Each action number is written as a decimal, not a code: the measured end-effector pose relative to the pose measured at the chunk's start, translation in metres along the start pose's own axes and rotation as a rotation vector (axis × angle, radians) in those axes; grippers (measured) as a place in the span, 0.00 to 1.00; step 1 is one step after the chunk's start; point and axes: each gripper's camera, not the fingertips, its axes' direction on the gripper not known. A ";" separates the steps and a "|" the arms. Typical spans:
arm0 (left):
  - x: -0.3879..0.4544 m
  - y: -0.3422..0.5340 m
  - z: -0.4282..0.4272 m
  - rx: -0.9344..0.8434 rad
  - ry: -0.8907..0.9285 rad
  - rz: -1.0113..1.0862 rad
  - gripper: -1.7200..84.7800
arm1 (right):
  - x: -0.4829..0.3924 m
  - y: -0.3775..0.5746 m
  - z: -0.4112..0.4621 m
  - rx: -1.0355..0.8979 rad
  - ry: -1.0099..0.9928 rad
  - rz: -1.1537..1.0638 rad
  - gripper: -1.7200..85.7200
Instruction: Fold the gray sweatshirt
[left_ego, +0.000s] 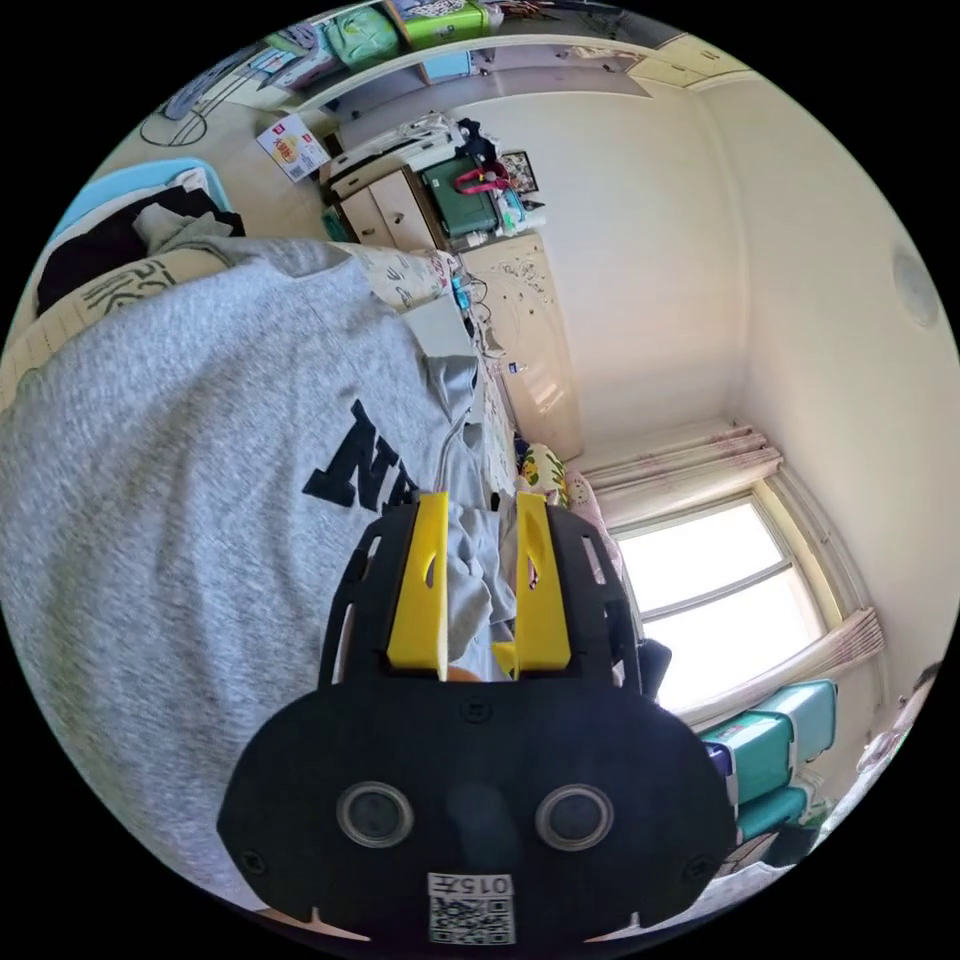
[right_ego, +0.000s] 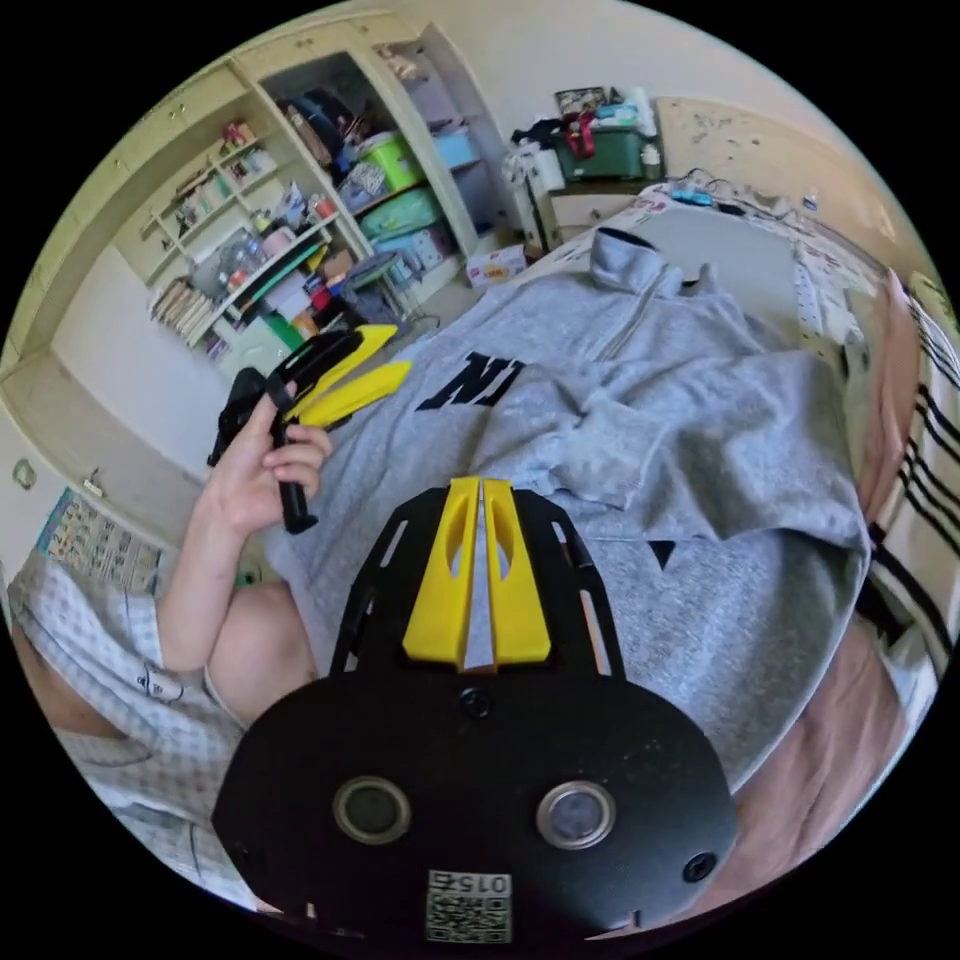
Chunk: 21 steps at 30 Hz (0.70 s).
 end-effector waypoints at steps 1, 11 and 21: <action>0.003 -0.001 0.005 -0.029 0.010 0.003 0.14 | 0.013 0.008 -0.007 0.101 0.045 0.115 0.07; 0.037 0.000 0.036 -0.201 0.008 0.091 0.14 | 0.009 0.002 0.006 0.133 0.091 0.256 0.10; 0.036 -0.012 0.015 -0.209 0.035 0.038 0.18 | -0.122 0.011 -0.049 0.334 -0.195 -0.126 0.08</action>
